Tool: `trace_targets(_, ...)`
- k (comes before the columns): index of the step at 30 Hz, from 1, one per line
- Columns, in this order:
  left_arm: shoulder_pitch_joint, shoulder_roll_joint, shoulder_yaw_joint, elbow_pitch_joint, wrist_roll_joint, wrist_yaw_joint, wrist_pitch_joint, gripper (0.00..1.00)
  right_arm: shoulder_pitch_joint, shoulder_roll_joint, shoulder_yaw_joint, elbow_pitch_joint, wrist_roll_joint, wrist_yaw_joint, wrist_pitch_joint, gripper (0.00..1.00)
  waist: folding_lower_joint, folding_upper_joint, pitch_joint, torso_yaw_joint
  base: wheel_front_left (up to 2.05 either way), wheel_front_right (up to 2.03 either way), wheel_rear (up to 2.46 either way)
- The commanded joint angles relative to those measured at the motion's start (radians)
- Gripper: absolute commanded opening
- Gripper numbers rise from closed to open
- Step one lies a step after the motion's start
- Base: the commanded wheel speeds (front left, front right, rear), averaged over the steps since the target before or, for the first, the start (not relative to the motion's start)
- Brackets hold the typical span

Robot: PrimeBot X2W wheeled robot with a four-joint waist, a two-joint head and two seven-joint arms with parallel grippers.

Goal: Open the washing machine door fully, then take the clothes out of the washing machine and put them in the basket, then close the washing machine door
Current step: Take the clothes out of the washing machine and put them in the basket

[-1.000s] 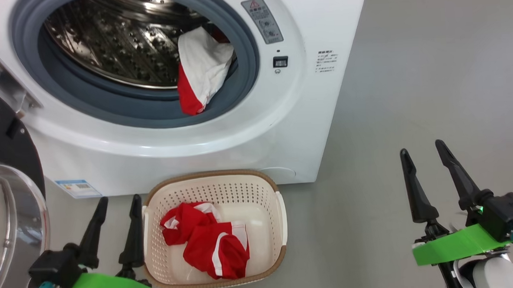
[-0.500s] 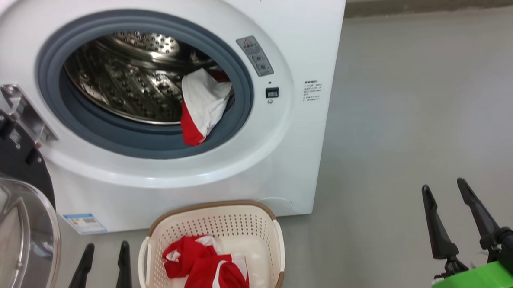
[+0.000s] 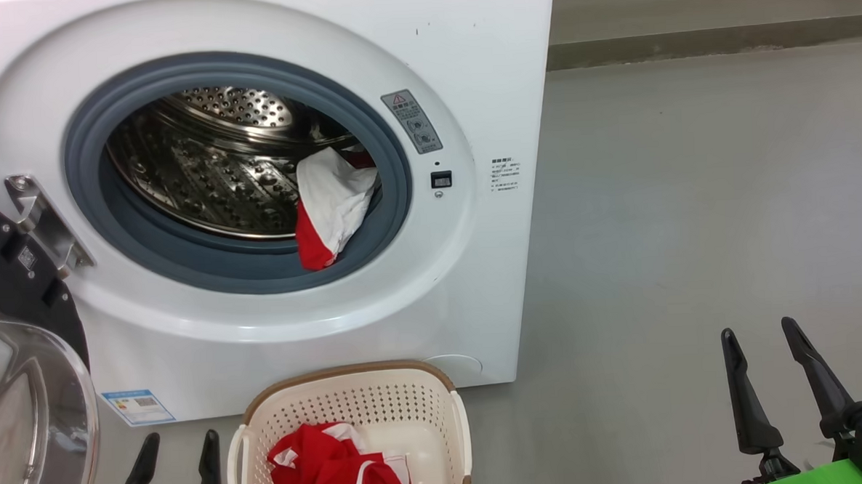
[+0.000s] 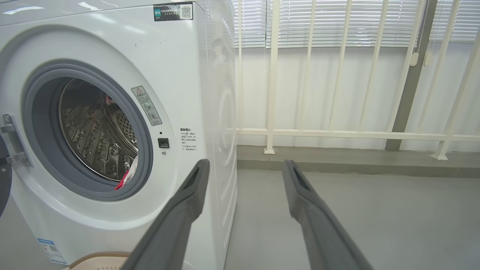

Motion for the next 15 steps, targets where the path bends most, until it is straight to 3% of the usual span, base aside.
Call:
trace_targets(1, -0.02, 0.017, 0.037, -0.03, -0.007, 0.004, -0.008, 1.0, -0.015, -0.014, 0.02, -0.03, -0.013, 0.006, -0.006, 1.0, 0.0, 0.0, -0.002, 0.0, 0.0, 0.0, 0.0)
trace_targets(15, -0.017, 0.032, 0.013, -0.027, 0.013, 0.015, 0.0, 1.0, -0.015, -0.014, 0.031, -0.026, -0.02, 0.006, -0.006, 1.0, 0.0, 0.0, -0.006, -0.003, 0.0, 0.0, 0.0)
